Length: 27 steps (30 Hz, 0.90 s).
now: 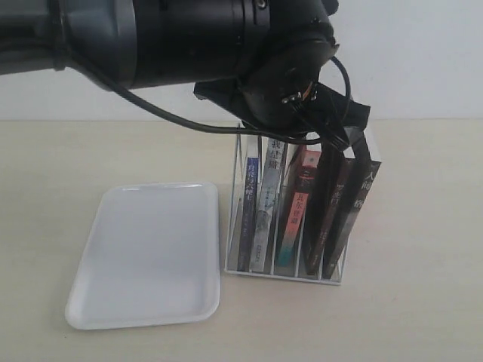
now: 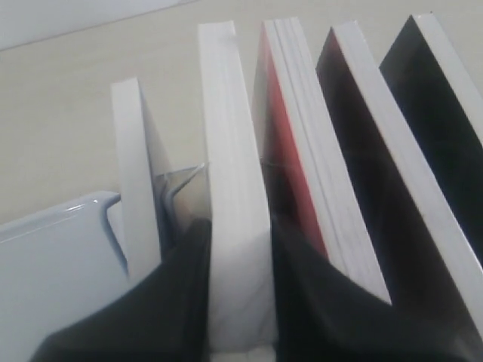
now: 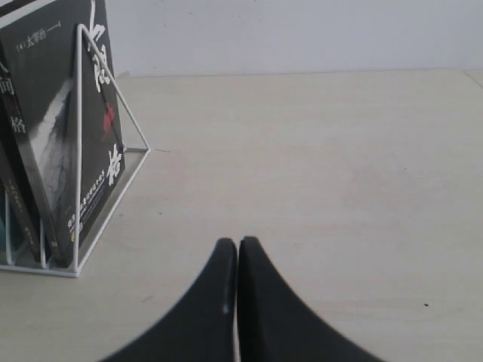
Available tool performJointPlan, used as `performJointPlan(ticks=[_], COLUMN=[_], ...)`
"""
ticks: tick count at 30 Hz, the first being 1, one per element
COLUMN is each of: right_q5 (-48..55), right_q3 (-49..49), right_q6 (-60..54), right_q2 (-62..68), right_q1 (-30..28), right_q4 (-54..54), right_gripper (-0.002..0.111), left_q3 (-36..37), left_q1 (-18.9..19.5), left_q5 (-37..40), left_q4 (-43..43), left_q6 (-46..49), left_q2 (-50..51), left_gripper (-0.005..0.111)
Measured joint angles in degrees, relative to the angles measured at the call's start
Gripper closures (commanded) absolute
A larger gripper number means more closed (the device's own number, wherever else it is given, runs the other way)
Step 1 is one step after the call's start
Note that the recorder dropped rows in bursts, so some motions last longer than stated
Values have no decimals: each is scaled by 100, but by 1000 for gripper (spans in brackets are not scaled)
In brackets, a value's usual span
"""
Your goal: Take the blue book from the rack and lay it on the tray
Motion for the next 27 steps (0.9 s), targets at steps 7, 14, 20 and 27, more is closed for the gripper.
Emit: performJointPlan(ticks=[7,14,20,27], right_q5=[0,0,0,0], right_q3=[0,0,0,0], right_q6=[0,0,0,0], right_q2=[0,0,0,0], right_q1=[0,0,0,0], right_q4=[12,12,12,12], right_gripper=[108,108,108,108], left_q3=[103,125,115,164], left_q1=[-9,2,2,2], left_q5=[107,145,292,551], left_q4=[-485,-804,-887,-1085], left_q6=[226,759,1052,1130], left_q2=[-34,-5,-41,-206], left_gripper=[94,94,94,94])
